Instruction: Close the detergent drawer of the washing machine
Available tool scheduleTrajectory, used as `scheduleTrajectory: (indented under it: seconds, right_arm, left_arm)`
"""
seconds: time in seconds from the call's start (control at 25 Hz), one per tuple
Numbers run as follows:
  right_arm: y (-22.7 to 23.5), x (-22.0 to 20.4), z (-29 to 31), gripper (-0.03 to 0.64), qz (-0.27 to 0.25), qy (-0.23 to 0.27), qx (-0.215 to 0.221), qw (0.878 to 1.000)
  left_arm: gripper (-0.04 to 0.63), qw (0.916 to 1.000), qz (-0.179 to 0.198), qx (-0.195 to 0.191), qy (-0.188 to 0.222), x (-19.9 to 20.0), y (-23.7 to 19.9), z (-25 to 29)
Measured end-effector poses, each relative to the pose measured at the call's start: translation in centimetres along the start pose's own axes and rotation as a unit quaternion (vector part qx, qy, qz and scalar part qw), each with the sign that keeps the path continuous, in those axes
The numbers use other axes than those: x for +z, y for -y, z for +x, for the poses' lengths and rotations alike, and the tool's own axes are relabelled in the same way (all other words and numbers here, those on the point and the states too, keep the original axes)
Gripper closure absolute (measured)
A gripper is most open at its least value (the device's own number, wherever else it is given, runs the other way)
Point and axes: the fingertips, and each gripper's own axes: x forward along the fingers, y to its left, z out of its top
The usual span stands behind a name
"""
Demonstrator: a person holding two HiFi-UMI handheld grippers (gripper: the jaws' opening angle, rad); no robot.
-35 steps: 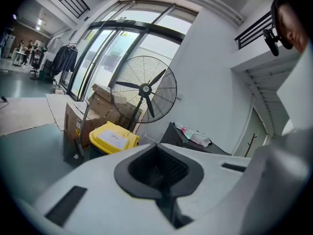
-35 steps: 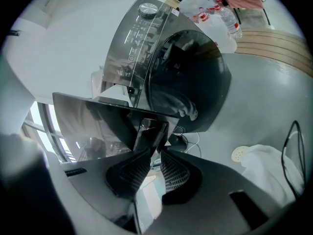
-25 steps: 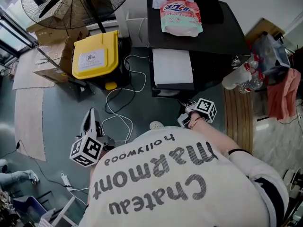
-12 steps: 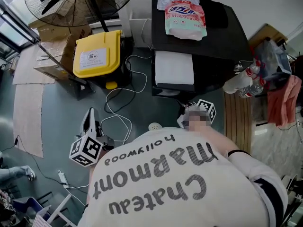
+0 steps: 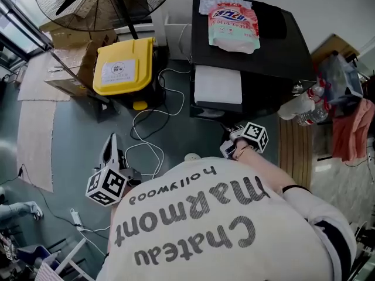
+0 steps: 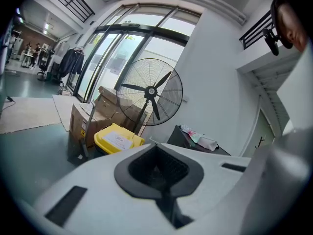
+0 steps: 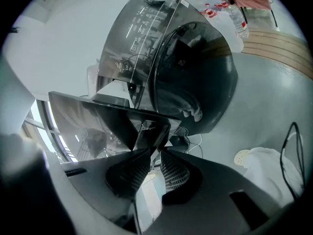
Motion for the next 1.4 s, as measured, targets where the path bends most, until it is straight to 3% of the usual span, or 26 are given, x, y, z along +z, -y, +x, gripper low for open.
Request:
scheduleTrajectory:
  seconds: [1.4]
  right_arm:
    - [-1.7,3.1,2.2,0.534,-0.014,-0.010,0.005,1.000]
  left_arm:
    - [0.588,0.9991,-0.013,0.036,0.020,-0.1,-0.1,-0.2]
